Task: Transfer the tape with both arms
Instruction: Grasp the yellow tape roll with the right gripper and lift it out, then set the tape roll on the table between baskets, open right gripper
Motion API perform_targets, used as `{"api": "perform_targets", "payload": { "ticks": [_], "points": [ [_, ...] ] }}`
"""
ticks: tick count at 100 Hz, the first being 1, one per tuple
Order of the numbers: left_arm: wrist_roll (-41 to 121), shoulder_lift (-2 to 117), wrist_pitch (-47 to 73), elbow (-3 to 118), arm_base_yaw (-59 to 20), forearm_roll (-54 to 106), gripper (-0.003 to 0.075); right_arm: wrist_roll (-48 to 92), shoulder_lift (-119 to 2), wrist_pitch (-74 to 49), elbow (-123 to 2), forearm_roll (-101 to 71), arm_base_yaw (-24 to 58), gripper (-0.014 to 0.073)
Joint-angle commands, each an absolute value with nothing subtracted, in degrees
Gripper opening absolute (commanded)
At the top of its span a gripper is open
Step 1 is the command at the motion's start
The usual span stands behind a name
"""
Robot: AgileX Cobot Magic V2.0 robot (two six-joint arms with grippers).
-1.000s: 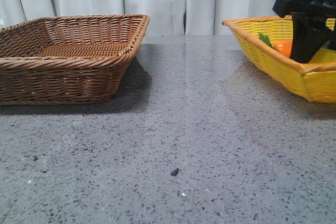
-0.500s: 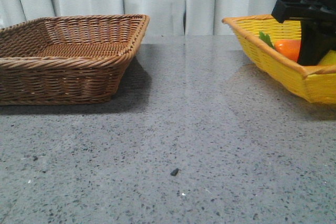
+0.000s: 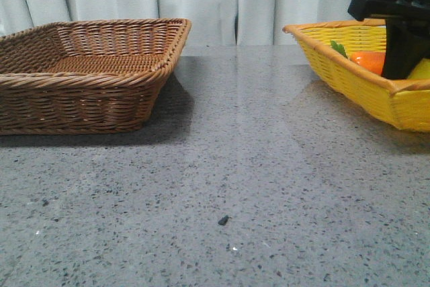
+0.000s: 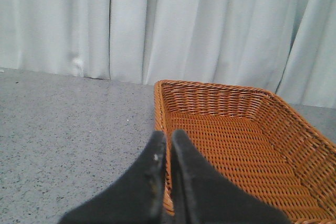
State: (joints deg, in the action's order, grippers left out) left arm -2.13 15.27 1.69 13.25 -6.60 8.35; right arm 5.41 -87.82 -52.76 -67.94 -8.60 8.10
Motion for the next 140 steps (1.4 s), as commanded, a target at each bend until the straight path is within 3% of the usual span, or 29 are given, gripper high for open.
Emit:
{"api": "perform_targets", "payload": {
  "ticks": [1,30,52,91,140],
  "points": [
    [-2.1,16.2,-3.3,15.4,-6.3,8.8,-0.0021,5.6,-85.5,-53.6,-72.6,-8.5,8.1,-0.0032],
    [-2.1,16.2,-2.9,15.4,-6.3,8.8,-0.0021,5.6,-85.4,-64.7,-85.0,-8.5,10.1,-0.0062],
    [-2.1,16.2,-2.8,15.4,-6.3,8.8,-0.0021,5.0,-85.4,-65.4,-91.9,-9.7,18.7,-0.0062],
    [-2.1,16.2,-2.8,15.4,-6.3,8.8,-0.0021,3.8,-90.7,-61.2,-92.2,-9.7,33.4,-0.0062],
    [-2.1,16.2,-2.8,15.4,-6.3,8.8,-0.0021,3.8,-99.5,-58.3,-92.2,-7.2,35.0,-0.0062]
  ]
}}
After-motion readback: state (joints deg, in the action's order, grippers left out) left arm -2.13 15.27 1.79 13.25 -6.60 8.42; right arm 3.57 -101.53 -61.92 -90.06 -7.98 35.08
